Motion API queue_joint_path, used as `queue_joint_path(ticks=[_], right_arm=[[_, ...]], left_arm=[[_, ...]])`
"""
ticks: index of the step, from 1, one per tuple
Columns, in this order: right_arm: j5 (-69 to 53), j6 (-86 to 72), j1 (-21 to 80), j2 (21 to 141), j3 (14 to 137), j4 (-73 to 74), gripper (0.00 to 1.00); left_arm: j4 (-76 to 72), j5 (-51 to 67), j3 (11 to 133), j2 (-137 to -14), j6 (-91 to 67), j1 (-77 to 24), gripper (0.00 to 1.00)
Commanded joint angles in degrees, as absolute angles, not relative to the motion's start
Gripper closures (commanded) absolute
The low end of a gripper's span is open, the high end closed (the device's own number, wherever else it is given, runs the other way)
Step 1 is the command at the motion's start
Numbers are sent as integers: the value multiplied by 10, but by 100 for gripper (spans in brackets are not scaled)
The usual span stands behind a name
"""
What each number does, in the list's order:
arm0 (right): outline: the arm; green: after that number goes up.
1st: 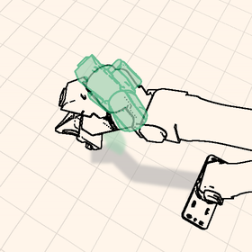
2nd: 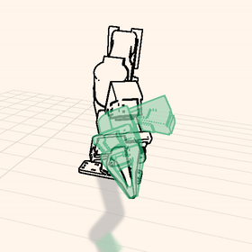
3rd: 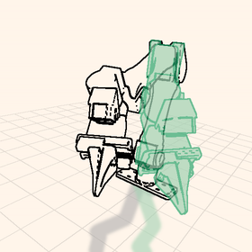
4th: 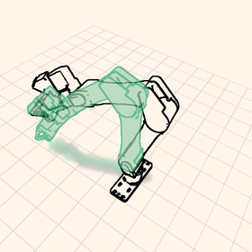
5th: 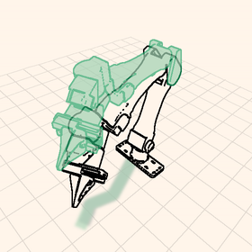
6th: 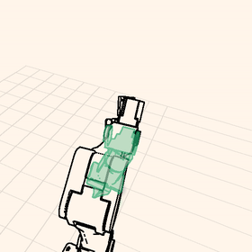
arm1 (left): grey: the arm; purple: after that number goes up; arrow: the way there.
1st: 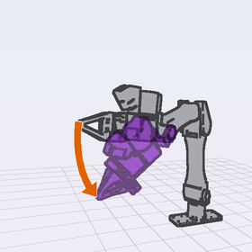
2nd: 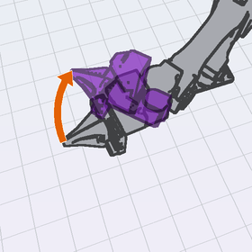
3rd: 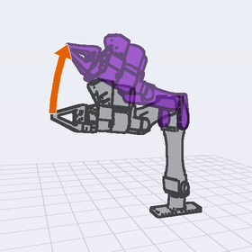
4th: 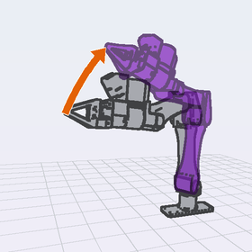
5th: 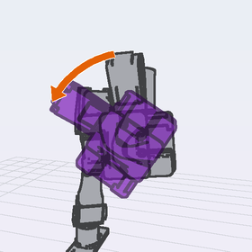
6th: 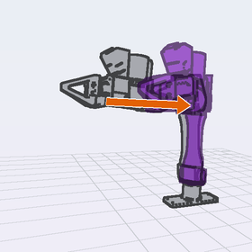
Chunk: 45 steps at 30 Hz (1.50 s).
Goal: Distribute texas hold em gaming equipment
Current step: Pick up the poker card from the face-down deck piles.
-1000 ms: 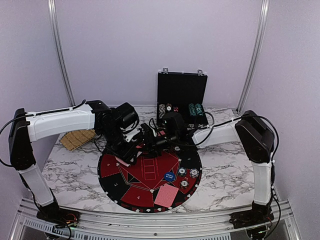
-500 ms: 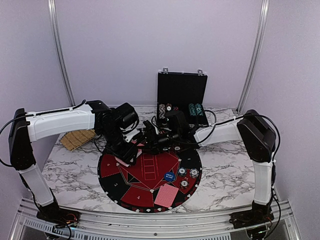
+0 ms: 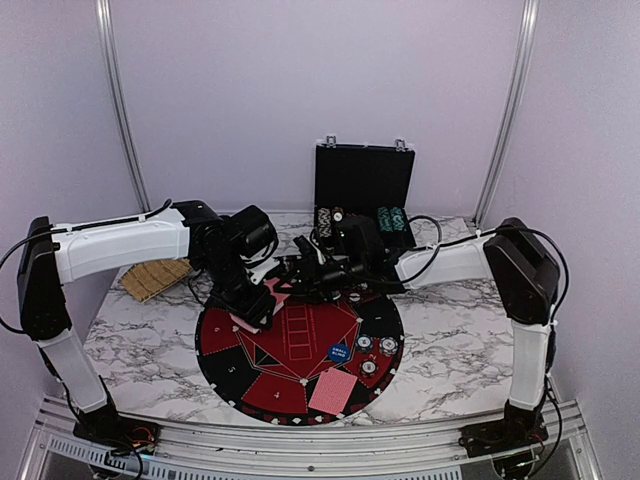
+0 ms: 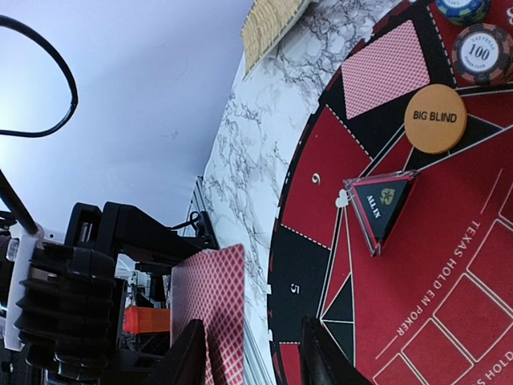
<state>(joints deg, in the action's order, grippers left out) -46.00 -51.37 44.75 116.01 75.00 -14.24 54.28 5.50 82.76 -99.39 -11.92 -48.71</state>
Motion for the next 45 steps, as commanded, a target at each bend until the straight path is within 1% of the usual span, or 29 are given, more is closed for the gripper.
queue_joint_path(ticks=[1,5,10,12,17,21,29,41,43,45], right_arm=[[-454,-508,438,1124,745,-135,63],[-454,-513,433,1110,736,-144,68],[-457,-518,429,1098,725,-150,78],[-462,-522,429,1097,724,-153,80],[-470,-523,428,1097,721,-153,80],[-475,-523,429,1105,720,-155,77],[-484,-528,435,1122,720,-163,77],[-494,-535,439,1136,724,-170,80],[-497,-538,441,1140,725,-173,81],[-497,-541,441,1141,725,-176,84]], left_arm=[[544,51,831,-986,-113,-486,59],[545,51,829,-987,-114,-487,59],[545,49,830,-987,-114,-486,59],[545,49,831,-987,-114,-486,59],[545,50,833,-987,-115,-485,59],[545,52,834,-987,-114,-485,59],[545,53,834,-987,-115,-485,59],[545,50,832,-983,-116,-485,59],[545,50,831,-983,-116,-484,59],[545,51,830,-982,-117,-485,59]])
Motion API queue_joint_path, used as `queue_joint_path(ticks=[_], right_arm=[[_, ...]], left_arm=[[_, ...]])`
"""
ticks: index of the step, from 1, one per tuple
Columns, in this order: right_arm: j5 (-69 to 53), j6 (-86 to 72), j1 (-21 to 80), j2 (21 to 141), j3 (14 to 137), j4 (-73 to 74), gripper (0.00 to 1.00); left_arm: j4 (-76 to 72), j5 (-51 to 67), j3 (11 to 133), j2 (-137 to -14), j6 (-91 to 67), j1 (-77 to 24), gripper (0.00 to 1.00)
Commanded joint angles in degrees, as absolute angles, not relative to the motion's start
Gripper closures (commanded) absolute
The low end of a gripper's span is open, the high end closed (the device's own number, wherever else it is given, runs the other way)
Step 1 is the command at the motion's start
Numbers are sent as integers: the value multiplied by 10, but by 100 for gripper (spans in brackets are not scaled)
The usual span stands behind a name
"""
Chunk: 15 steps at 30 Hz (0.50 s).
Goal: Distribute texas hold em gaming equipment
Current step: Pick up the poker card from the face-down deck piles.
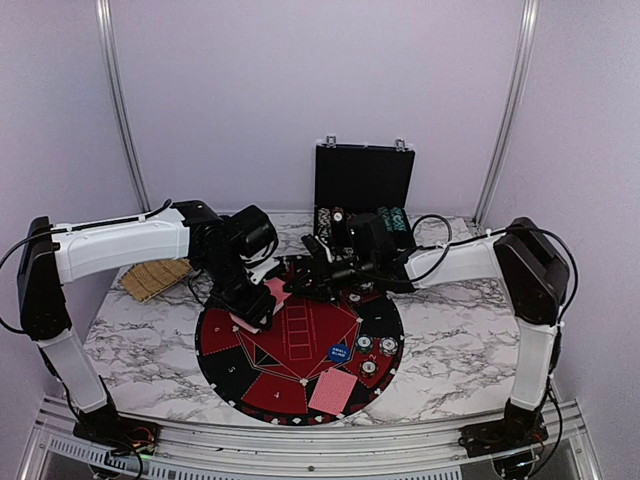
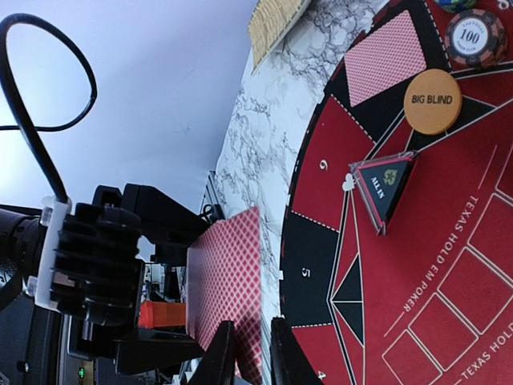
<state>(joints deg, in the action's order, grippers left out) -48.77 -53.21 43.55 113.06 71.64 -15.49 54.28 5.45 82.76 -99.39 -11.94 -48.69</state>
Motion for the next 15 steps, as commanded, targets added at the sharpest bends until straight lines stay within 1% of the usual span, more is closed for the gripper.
queue_joint_path(ticks=[1,3,5,6,15], right_arm=[[-498,-542,440,1141,725,-177,87],[-498,-546,440,1138,723,-181,91],[-499,-552,437,1134,722,-189,98],[-498,-555,434,1132,720,-193,100],[-500,-578,402,1099,709,-216,100]], left_arm=[[545,50,829,-981,-117,-485,59],[545,48,826,-979,-117,-485,59],[545,47,825,-977,-118,-484,59],[545,47,823,-976,-117,-484,59],[545,46,814,-968,-120,-481,59]])
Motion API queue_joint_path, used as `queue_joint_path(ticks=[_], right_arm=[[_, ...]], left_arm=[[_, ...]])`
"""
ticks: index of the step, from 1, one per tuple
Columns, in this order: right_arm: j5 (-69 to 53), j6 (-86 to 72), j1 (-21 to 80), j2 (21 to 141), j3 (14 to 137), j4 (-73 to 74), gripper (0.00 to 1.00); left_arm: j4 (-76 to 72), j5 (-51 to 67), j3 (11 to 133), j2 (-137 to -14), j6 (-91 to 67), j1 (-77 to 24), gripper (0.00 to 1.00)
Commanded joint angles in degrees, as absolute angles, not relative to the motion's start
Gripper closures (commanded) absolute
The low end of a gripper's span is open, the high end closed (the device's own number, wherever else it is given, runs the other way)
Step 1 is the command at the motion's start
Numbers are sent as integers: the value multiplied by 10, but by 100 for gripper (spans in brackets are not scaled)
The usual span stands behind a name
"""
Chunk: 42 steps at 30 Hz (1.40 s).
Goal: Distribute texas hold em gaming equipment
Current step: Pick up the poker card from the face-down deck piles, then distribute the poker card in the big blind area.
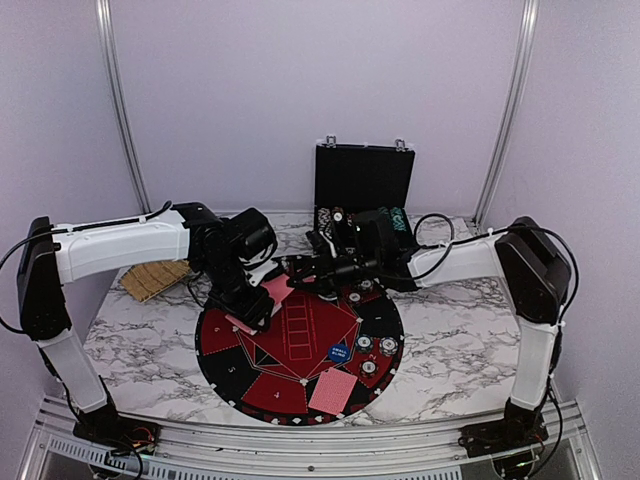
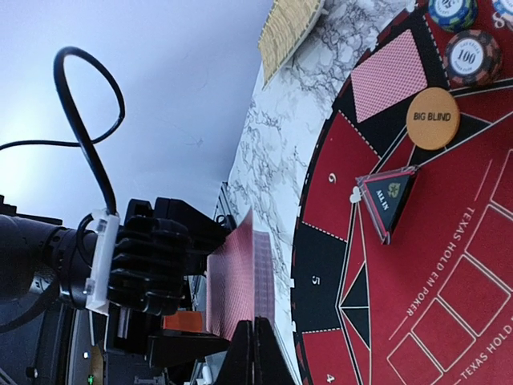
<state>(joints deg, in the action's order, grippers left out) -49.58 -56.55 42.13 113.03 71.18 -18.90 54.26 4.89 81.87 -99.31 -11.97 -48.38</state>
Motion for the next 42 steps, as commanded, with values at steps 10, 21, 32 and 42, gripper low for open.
queue_joint_path(ticks=[10,21,32,42], right_arm=[[-494,-588,357,1086,701,-243,100],[-434,-493,367,1252,903,-142,100],[-387,-467,443,1427,1089,-106,100],[-319,-433,483,1503,1193,-40,96]], left_arm=[[545,46,798,-954,-137,-468,59],[562,57,797,-925,-145,-447,59],[584,59,815,-917,-146,-439,59],[588,58,818,-918,-147,-439,59]])
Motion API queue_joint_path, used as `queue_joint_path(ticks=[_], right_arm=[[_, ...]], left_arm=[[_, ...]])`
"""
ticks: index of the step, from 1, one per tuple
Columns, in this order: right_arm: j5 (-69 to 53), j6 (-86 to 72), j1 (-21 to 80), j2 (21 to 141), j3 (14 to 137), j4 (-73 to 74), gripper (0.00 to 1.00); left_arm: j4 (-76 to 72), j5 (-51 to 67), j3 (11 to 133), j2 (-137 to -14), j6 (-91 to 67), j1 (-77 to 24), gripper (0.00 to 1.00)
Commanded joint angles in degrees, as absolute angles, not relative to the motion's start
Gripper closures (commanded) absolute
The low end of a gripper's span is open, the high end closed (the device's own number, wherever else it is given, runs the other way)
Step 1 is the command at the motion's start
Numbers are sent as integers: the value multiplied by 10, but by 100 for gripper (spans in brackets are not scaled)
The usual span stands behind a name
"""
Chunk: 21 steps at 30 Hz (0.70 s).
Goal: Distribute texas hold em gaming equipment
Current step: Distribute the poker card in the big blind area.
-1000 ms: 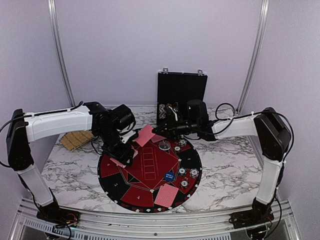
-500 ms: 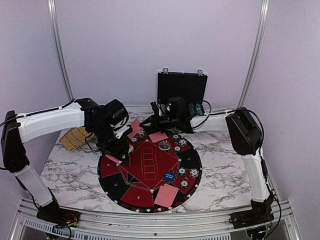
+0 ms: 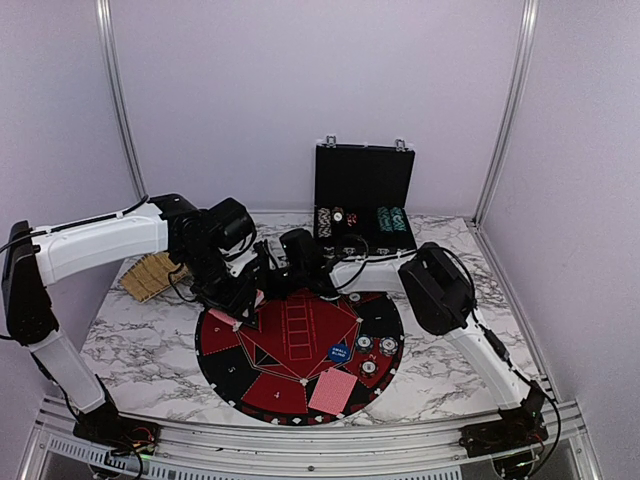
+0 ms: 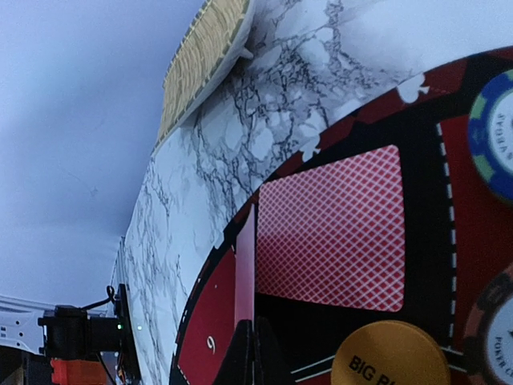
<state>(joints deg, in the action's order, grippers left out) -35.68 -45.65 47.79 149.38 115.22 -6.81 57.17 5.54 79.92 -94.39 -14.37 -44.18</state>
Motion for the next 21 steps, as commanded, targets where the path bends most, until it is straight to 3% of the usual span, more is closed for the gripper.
queue_joint_path(ticks=[1,8,11,21], right_arm=[[-315,-430,483,1503,1194,-38,94],[-298,-415,480,1481,1193,-29,69],[-303,-419,473,1469,1183,-37,63],[-343,-435,452,1387,1106,-82,54]], left_arm=[[588,59,817,-918,-147,-439,59],[588,62,817,-919,-145,-439,59],[588,64,818,-919,-144,-439,59],[588,70,819,-919,-141,-438,59]])
